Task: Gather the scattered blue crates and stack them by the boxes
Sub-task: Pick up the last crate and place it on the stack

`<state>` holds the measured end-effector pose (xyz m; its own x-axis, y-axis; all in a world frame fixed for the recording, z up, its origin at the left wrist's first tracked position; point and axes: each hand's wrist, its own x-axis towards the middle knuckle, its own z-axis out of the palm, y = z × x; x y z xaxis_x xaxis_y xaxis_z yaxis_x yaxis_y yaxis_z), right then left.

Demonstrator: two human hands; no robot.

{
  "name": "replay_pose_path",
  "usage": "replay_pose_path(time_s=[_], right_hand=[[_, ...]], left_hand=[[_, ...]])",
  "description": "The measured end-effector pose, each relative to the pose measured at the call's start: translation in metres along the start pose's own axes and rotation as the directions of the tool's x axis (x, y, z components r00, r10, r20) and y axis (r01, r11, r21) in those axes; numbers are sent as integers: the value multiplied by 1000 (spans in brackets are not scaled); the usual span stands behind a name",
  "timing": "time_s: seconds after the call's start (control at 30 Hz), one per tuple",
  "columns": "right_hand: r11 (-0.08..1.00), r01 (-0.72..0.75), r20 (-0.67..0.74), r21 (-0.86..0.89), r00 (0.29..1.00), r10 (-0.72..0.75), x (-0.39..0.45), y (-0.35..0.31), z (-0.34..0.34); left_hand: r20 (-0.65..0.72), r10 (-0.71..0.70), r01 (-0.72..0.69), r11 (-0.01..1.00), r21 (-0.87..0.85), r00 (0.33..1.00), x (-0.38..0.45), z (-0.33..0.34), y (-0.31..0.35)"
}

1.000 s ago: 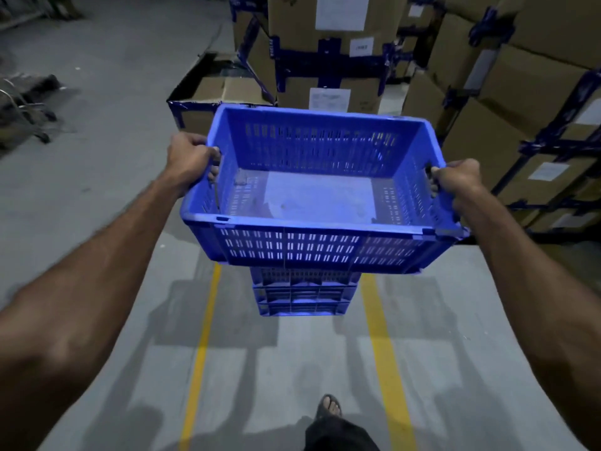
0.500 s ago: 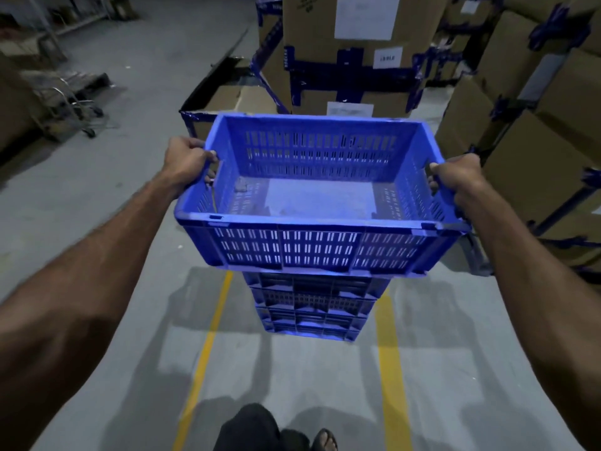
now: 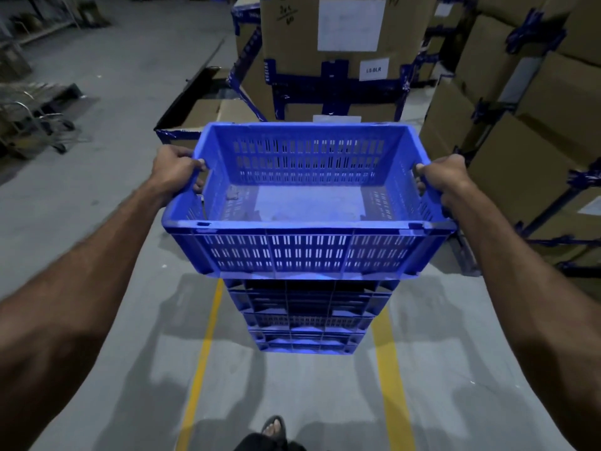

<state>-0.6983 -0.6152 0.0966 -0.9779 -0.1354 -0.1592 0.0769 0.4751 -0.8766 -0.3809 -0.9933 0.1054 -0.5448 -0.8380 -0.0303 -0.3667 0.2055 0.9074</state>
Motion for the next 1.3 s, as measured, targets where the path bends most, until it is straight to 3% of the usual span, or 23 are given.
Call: replay_pose_path(time_s=[0.83,0.97,1.07,1.13,1.23,1.3], right_hand=[[999,-23,-2,47,1000,23,16,-5,12],[1000,-4,-7,2,1000,4,10,-3,8],[974,92,-23,-209,995,-98,2,-2,2],[889,200,-34,-411,972,-234,-14,-2,-3],[682,419,59,-599,873,-484,-46,5,-5],[555,604,173,-572,750,-638,-74,12,-3]], left_hand=[[56,13,-12,1000,-4,998,62,8,-10],[38,95,-100,979,176,995,56,8,-8],[63,237,-239,858,454,970,49,4,-1],[111,324,-324,736,594,939,36,1,6],[254,434,-489,612,621,865,0,3,13],[344,482,-585,558,589,806,-32,6,11]])
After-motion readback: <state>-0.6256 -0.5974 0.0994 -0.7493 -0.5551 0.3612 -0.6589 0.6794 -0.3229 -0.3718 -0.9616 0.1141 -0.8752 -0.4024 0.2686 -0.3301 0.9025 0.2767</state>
